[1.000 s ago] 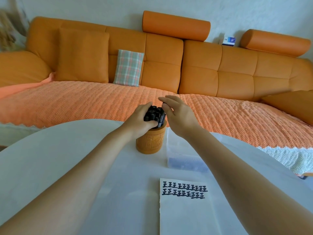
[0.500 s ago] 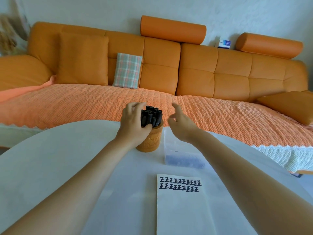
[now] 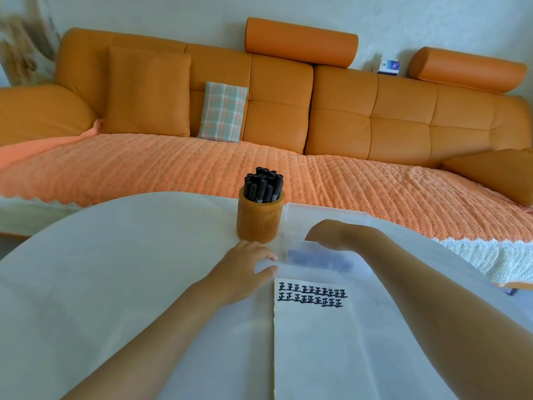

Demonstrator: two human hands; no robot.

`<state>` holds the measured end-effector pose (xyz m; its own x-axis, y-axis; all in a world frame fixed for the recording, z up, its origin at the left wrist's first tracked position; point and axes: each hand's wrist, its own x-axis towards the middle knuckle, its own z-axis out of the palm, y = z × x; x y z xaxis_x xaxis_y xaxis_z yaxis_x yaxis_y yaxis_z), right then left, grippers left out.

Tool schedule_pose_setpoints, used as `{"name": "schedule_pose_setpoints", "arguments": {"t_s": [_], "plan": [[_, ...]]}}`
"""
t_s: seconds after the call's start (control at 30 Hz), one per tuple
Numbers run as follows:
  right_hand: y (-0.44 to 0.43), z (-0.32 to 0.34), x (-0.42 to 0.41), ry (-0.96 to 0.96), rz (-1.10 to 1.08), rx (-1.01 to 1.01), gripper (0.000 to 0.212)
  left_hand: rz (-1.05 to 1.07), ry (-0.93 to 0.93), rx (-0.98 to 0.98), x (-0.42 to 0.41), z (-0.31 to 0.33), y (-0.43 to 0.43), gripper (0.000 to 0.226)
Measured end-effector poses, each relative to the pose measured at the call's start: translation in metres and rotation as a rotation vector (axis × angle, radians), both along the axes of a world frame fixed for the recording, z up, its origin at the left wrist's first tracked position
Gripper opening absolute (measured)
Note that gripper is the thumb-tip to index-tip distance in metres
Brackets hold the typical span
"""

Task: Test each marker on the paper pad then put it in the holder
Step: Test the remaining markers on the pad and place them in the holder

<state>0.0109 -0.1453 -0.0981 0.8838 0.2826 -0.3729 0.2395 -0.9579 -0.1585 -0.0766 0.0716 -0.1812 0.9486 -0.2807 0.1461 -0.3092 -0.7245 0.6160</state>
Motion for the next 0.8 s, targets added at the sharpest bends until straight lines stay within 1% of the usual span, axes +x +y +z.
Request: {"name": "schedule_pose_setpoints", "arguments": {"t_s": [0.07, 0.13, 0.2, 0.33, 0.4, 0.47, 0.53, 0.6, 0.67, 0.73, 0.8], "plan": [[0.001, 0.0, -0.001, 0.021, 0.02, -0.022, 0.038, -0.009, -0.028, 0.044, -0.002, -0.004, -0.002, 0.047], [0.003, 0.003, -0.005, 0.034, 0.059, -0.056, 0.038, -0.034, -0.059, 0.082, -0.001, -0.005, -0.004, 0.044], [0.001, 0.002, -0.005, 0.048, 0.062, -0.052, 0.038, -0.054, -0.056, 0.068, 0.001, -0.004, -0.006, 0.043], [0.002, -0.003, -0.001, 0.025, 0.054, 0.03, 0.034, -0.035, 0.029, -0.046, 0.005, -0.006, -0.007, 0.047], [0.001, -0.002, 0.002, -0.025, -0.009, 0.156, 0.026, -0.018, 0.076, -0.108, 0.006, -0.007, -0.008, 0.053], [-0.002, 0.0, 0.004, -0.078, -0.07, 0.248, 0.02, -0.021, 0.093, -0.112, 0.005, -0.007, -0.008, 0.056], [-0.007, 0.005, 0.001, -0.148, -0.07, 0.264, 0.022, -0.025, 0.086, -0.108, 0.003, -0.004, -0.008, 0.053], [-0.01, 0.013, -0.009, -0.249, -0.051, 0.292, 0.027, 0.003, 0.043, -0.127, -0.001, 0.002, -0.011, 0.046], [-0.011, 0.024, -0.024, -0.332, -0.036, 0.357, 0.03, 0.051, -0.068, -0.158, -0.007, 0.011, -0.015, 0.035], [-0.012, 0.032, -0.042, -0.359, -0.012, 0.419, 0.031, 0.081, -0.202, -0.209, -0.013, 0.02, -0.021, 0.025], [-0.013, 0.033, -0.061, -0.331, 0.018, 0.436, 0.028, 0.071, -0.28, -0.257, -0.019, 0.029, -0.029, 0.024]]}}
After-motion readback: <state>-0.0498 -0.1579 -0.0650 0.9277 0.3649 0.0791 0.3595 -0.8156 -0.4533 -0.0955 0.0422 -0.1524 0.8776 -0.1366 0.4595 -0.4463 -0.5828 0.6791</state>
